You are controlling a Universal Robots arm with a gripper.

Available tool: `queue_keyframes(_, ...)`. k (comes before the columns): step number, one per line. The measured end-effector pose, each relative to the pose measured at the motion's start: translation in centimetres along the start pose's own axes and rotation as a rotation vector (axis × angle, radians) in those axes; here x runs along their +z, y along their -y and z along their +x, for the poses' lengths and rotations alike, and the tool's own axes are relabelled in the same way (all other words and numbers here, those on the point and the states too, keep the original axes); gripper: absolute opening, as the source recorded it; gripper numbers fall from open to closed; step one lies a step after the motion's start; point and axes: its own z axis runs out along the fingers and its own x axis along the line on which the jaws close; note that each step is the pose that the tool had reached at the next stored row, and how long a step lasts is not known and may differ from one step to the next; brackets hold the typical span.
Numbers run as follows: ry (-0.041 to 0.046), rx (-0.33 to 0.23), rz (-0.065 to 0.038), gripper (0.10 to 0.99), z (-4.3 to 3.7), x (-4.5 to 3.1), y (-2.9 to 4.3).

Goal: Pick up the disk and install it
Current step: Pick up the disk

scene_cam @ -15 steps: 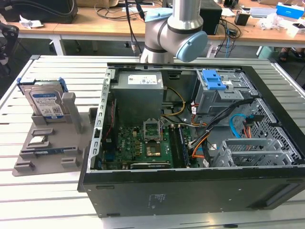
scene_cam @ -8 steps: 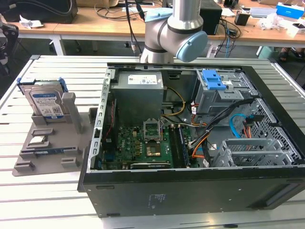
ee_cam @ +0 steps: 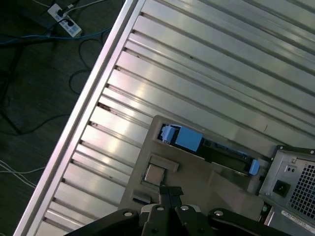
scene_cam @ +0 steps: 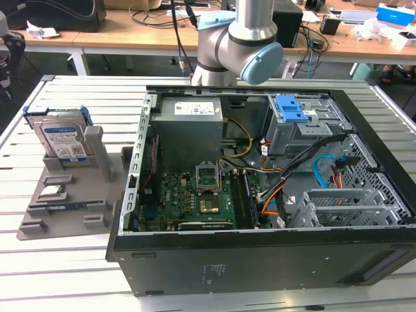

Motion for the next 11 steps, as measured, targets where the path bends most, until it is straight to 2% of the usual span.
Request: queue_keyframes(11,-0.0054,-0.12,-0.003,0.106,0.0,0.0,0.0)
